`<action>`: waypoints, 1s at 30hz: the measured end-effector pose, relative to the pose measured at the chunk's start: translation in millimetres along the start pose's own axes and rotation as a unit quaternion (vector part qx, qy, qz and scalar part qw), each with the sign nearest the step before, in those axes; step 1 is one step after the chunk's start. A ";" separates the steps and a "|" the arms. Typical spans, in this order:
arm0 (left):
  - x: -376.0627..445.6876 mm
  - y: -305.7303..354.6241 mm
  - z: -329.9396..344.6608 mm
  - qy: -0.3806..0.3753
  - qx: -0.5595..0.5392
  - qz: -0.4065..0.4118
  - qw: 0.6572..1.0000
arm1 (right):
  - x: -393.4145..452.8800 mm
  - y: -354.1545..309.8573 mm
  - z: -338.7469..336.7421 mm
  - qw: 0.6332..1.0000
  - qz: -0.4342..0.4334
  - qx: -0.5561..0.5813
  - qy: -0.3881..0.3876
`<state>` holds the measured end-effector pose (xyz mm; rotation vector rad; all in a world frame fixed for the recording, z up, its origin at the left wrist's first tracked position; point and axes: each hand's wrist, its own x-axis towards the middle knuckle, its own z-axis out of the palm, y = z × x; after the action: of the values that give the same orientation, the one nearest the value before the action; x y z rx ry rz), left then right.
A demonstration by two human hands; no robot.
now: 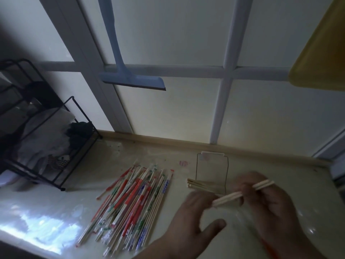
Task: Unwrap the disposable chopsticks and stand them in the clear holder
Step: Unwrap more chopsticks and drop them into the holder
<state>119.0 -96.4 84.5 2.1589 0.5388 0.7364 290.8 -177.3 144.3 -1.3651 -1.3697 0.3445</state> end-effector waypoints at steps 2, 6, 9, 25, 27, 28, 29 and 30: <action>-23.6 -24.8 -2.8 0.115 -0.014 -0.046 0.992 | 18.4 -5.8 -3.6 0.999 -0.001 0.010 0.041; -27.8 -54.5 1.8 0.155 -0.056 -0.220 0.962 | 37.1 19.4 6.2 0.996 -0.012 -0.092 0.012; 0.5 -64.9 9.1 0.104 -0.066 -0.235 0.964 | 36.6 50.8 28.4 0.981 -0.014 -0.180 -0.077; 65.9 -59.6 -14.9 -0.082 0.059 -0.063 0.993 | 7.2 95.1 68.0 0.937 0.152 -0.231 -0.216; 68.5 -61.8 -17.3 -0.104 0.066 -0.067 0.990 | 6.4 95.5 70.4 0.935 0.159 -0.238 -0.211; 67.2 -64.0 -17.4 -0.107 0.062 -0.075 0.989 | 6.6 95.0 71.8 0.935 0.161 -0.237 -0.210; 64.6 -66.8 -16.7 -0.109 0.056 -0.084 0.989 | 7.1 93.9 73.1 0.935 0.163 -0.233 -0.210; 61.1 -70.0 -15.5 -0.109 0.048 -0.097 0.988 | 7.7 93.2 74.2 0.937 0.163 -0.228 -0.210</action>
<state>144.8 -9.7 58.0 2.2022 0.6667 0.3711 280.1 -108.9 47.0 -2.0004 -1.6359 0.5902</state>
